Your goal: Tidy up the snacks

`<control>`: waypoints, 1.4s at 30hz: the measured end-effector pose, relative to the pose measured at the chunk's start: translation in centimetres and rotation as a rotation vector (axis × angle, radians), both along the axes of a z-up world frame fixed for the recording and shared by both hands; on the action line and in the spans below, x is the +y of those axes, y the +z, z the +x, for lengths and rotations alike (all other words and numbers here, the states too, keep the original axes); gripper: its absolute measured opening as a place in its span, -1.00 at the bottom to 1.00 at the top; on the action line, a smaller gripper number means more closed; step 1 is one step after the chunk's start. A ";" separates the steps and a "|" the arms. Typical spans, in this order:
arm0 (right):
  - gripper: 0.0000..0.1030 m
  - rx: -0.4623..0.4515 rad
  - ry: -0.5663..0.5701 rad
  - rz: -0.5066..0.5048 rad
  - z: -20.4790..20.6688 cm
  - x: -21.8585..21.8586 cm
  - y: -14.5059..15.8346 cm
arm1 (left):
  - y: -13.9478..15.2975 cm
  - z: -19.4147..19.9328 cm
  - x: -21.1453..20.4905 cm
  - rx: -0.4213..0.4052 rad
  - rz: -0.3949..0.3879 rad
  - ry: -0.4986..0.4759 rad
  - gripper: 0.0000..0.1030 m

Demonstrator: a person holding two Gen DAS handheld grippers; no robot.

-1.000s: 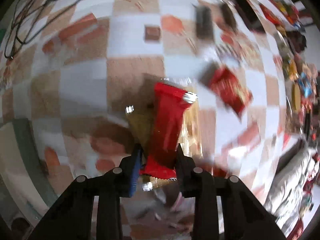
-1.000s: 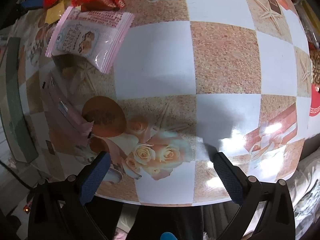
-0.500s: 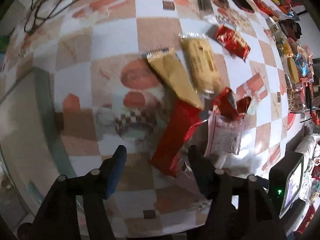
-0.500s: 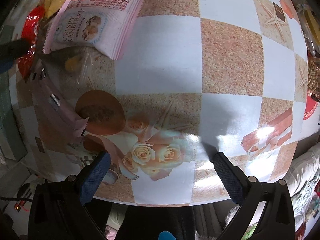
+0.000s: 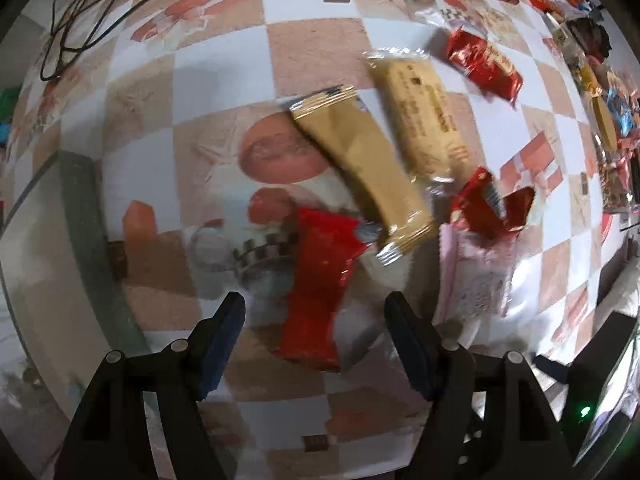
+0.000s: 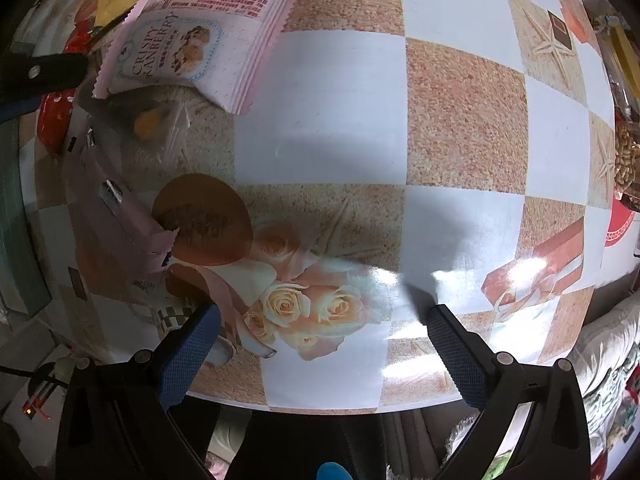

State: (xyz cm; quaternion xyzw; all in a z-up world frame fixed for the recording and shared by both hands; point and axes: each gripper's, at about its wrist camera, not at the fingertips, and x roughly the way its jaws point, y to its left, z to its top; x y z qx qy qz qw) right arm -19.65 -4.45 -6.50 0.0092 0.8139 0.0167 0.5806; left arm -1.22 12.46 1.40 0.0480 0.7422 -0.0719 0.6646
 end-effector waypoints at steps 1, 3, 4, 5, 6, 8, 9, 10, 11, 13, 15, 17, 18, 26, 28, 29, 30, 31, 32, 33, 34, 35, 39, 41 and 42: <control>1.00 0.000 -0.002 -0.002 0.0 0.0 0.0 | -0.1 0.1 0.1 0.005 0.002 -0.005 0.47; 1.00 0.001 -0.004 -0.004 -0.1 0.1 0.0 | -0.4 0.5 -0.2 0.000 -0.001 -0.005 0.48; 1.00 0.001 -0.003 -0.003 -0.2 0.2 -0.1 | -0.6 0.6 -0.3 0.002 0.004 -0.007 0.48; 1.00 -0.001 -0.003 -0.003 -0.3 0.2 -0.1 | -0.8 1.0 -0.4 0.006 0.018 -0.015 0.48; 1.00 -0.005 -0.002 -0.003 -0.4 0.2 0.0 | -0.9 1.2 0.0 0.008 0.035 -0.024 0.48; 1.00 -0.011 -0.001 -0.003 -0.4 0.2 0.1 | -0.8 1.5 1.4 0.001 0.039 -0.031 0.47; 1.00 -0.013 -0.001 -0.002 -0.5 0.2 0.1 | -0.7 1.6 1.5 0.003 0.037 -0.032 0.43; 1.00 -0.014 0.000 -0.002 -0.5 0.1 0.2 | -0.8 1.3 1.4 -0.002 0.037 -0.035 0.38; 1.00 -0.014 0.000 -0.002 -0.6 0.1 0.2 | -0.5 1.2 1.8 -0.010 0.034 -0.040 0.24; 1.00 -0.013 0.000 -0.003 -0.6 0.1 0.2 | -0.4 0.4 2.3 -0.019 0.031 -0.057 0.00; 1.00 -0.010 -0.001 -0.003 -0.6 0.1 0.2 | -0.1 -0.8 2.9 -0.010 0.032 -0.074 -0.32; 1.00 -0.010 -0.003 -0.005 -0.6 0.0 0.2 | -0.1 -2.0 3.5 0.013 0.029 -0.080 -0.36; 1.00 -0.012 -0.005 -0.005 -0.7 0.0 0.2 | 0.0 -2.5 3.7 0.016 0.033 -0.085 -0.36; 1.00 0.003 -0.008 -0.006 -0.2 0.0 0.2 | -0.3 -5.4 5.2 -0.020 0.089 -0.086 0.17; 1.00 0.027 -0.010 0.000 0.2 -0.1 0.2 | 0.4 -5.1 5.4 -0.035 0.089 -0.092 0.17; 1.00 0.033 -0.020 0.006 0.4 -0.3 0.2 | 0.6 -4.8 5.4 -0.044 0.086 -0.097 0.20; 1.00 0.027 -0.052 0.028 0.8 -0.7 0.4 | 0.9 -4.5 5.6 -0.050 0.083 -0.101 0.23; 1.00 0.009 -0.083 0.056 1.2 -1.0 0.8 | 1.1 -4.1 5.9 -0.052 0.081 -0.107 0.25; 1.00 -0.020 -0.114 0.080 1.8 -1.3 1.5 | 1.0 -3.9 6.0 -0.050 0.082 -0.112 0.26; 1.00 -0.050 -0.129 0.085 2.5 -1.4 2.1 | 0.9 -3.8 6.1 -0.046 0.086 -0.117 0.27; 1.00 -0.078 -0.131 0.082 3.3 -1.2 2.8 | 0.5 -3.5 6.2 -0.037 0.091 -0.123 0.29; 1.00 -0.105 -0.128 0.079 4.1 -0.9 3.3 | 0.5 -3.1 6.2 -0.047 0.090 -0.119 0.38; 1.00 -0.204 -0.157 0.070 8.5 0.5 5.5 | -1.3 -2.8 4.9 -0.042 0.096 -0.098 0.55; 1.00 -0.216 -0.168 0.089 10.2 1.1 5.9 | -1.8 -2.6 5.3 -0.037 0.082 -0.077 0.57; 1.00 -0.216 -0.152 0.095 11.0 1.6 5.9 | -1.9 -2.5 5.5 -0.035 0.078 -0.072 0.57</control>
